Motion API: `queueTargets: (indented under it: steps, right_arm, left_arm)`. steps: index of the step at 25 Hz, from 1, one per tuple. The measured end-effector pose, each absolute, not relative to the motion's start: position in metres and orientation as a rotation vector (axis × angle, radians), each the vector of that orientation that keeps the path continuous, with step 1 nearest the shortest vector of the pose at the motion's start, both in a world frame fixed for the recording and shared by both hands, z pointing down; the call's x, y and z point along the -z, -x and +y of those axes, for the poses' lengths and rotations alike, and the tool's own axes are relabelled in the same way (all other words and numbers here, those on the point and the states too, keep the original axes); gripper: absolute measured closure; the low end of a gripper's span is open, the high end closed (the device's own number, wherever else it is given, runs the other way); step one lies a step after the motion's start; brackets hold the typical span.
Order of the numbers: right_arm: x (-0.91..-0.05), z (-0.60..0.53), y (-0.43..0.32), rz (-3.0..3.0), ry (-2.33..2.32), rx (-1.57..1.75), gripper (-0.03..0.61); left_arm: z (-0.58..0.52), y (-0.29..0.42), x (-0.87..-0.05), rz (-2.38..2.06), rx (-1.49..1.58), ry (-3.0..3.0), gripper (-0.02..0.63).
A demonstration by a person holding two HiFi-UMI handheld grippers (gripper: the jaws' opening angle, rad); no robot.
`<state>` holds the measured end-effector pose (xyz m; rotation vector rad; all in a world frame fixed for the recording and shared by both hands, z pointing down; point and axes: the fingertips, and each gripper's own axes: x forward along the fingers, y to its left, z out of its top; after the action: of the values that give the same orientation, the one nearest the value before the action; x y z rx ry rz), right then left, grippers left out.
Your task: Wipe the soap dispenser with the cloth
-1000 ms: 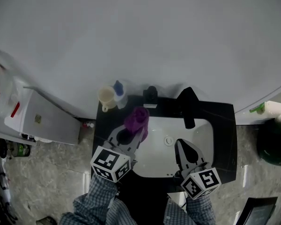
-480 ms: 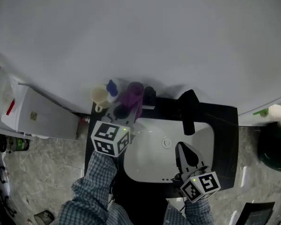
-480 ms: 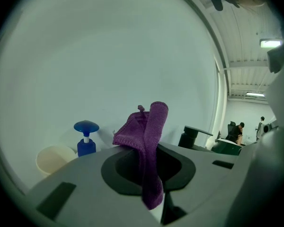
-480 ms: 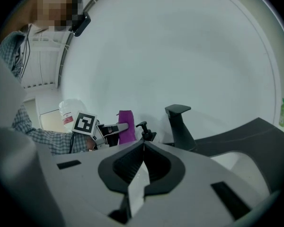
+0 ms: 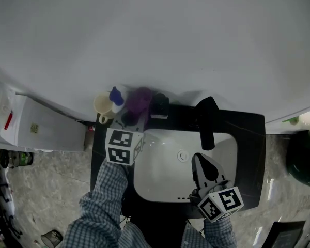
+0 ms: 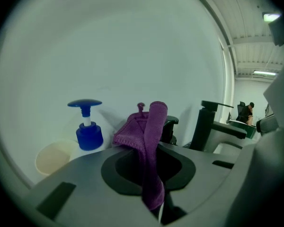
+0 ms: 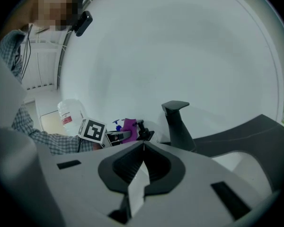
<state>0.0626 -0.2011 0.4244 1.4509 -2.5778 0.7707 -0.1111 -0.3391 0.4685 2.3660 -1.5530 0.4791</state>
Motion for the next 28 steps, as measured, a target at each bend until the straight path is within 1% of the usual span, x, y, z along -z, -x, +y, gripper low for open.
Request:
queueTargets:
  steps: [6,15,21,28]
  right_arm:
    - [-0.430,-0.207,-0.065,-2.575,-1.451,-0.793,0.560]
    - [-0.439,-0.210,-0.070,-2.557,-1.462,-0.822,0.560]
    - [-0.434,-0.212,-0.067,-2.565,-1.454,-0.800,0.560]
    - [-0.425,-0.215,-0.062,-2.582,-1.442,-0.788,0.560]
  left_arm:
    - [-0.344,0.102,-0.492,-1.507,-0.503,-2.342,0.557]
    - [-0.340,0.107,-0.512,-1.521,-0.527,-2.282,0.557]
    - [-0.315,0.108,-0.503,-1.526,-0.578,-2.316,0.557]
    - [-0.293,0.121,-0.468,-1.613,-0.468,-2.310,0.557]
